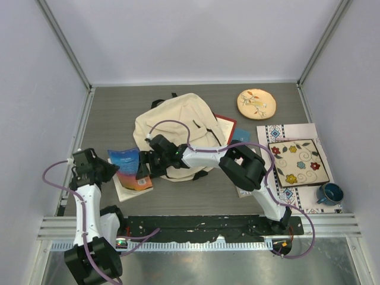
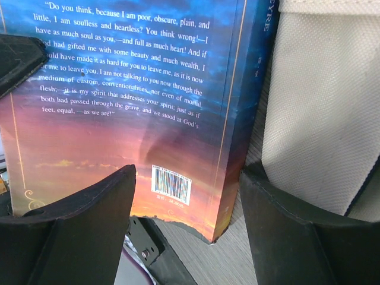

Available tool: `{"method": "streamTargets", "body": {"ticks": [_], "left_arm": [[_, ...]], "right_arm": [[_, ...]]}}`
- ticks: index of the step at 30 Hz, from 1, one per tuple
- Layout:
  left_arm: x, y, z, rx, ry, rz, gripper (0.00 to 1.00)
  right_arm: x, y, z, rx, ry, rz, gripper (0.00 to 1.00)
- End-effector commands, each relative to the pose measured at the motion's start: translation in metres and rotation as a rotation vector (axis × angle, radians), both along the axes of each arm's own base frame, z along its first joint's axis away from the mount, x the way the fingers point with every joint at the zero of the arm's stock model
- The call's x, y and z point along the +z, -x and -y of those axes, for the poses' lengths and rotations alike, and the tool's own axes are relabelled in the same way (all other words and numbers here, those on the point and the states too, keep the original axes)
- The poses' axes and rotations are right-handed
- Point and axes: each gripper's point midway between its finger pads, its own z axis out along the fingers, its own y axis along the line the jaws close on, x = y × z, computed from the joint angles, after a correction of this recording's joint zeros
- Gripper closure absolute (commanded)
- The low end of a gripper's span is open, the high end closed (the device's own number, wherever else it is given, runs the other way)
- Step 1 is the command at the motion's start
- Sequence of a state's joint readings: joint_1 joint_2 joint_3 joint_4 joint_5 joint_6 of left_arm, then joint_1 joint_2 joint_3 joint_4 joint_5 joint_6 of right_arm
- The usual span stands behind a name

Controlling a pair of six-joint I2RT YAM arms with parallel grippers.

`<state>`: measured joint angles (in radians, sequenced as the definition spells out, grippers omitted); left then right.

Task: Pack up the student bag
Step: Pick up the book from the center of the board.

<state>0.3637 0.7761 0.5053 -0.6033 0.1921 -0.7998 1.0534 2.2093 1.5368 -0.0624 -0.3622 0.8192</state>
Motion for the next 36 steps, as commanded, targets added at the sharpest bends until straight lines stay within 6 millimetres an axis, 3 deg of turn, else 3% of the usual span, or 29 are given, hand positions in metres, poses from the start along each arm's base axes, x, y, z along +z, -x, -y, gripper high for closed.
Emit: {"method": "streamTargets", "body": {"ticks": [1, 3, 6, 7, 9, 10, 13, 14, 16, 17, 18, 20, 23, 24, 25, 26, 28, 31, 36], "left_arm": [[0.002, -0.002, 0.034, -0.112, 0.159, 0.006, 1.00], [0.001, -0.002, 0.032, -0.112, 0.152, -0.014, 1.00], [0.017, -0.005, 0.027, -0.112, 0.117, 0.008, 1.00], [0.033, -0.009, 0.025, -0.115, 0.094, 0.043, 1.00], [0.052, -0.012, 0.020, -0.115, 0.051, 0.088, 1.00], [0.075, -0.016, 0.018, -0.125, 0.019, 0.146, 1.00], [0.102, -0.018, 0.021, -0.168, -0.010, 0.202, 1.00], [0.119, -0.021, 0.023, -0.191, -0.016, 0.236, 1.00], [0.132, -0.024, 0.035, -0.255, 0.017, 0.282, 1.00], [0.137, -0.026, 0.038, -0.271, 0.025, 0.298, 1.00], [0.146, -0.028, 0.043, -0.289, 0.043, 0.324, 1.00], [0.159, -0.031, 0.049, -0.318, 0.050, 0.370, 1.00], [0.181, -0.035, 0.064, -0.374, 0.096, 0.443, 1.00], [0.185, -0.036, 0.068, -0.388, 0.112, 0.457, 1.00], [0.191, -0.038, 0.073, -0.406, 0.128, 0.484, 1.00], [0.195, -0.037, 0.080, -0.440, 0.155, 0.503, 1.00], [0.191, -0.041, 0.088, -0.493, 0.184, 0.549, 1.00], [0.188, -0.043, 0.104, -0.571, 0.270, 0.606, 1.00], [0.116, -0.043, 0.111, -0.553, 0.345, 0.485, 1.00]], "right_arm": [[0.009, 0.014, -0.012, 0.034, -0.053, 0.001, 0.25], [0.010, 0.013, -0.011, 0.032, -0.053, 0.001, 0.25], [0.017, 0.012, -0.009, 0.031, -0.063, 0.002, 0.25], [0.033, 0.009, -0.013, 0.032, -0.113, 0.025, 0.25], [0.045, 0.008, -0.010, 0.023, -0.140, 0.037, 0.25], [0.066, 0.001, -0.007, 0.008, -0.174, 0.060, 0.25], [0.084, -0.005, 0.004, -0.028, -0.207, 0.077, 0.24], [0.103, -0.009, 0.009, -0.043, -0.240, 0.092, 0.24], [0.112, -0.012, 0.020, -0.072, -0.267, 0.095, 0.24], [0.107, -0.011, 0.030, -0.087, -0.259, 0.085, 0.23], [0.130, -0.017, 0.037, -0.110, -0.311, 0.112, 0.23], [0.138, -0.020, 0.049, -0.143, -0.327, 0.110, 0.23], [0.141, -0.029, 0.078, -0.223, -0.312, 0.134, 0.23], [0.126, -0.032, 0.091, -0.263, -0.266, 0.131, 0.23], [0.136, -0.037, 0.102, -0.295, -0.275, 0.150, 0.23], [0.125, -0.037, 0.112, -0.313, -0.246, 0.147, 0.22], [0.129, -0.043, 0.129, -0.362, -0.244, 0.166, 0.21], [0.114, -0.044, 0.145, -0.400, -0.222, 0.143, 0.20], [0.104, -0.042, 0.152, -0.426, -0.244, 0.116, 0.21]]}}
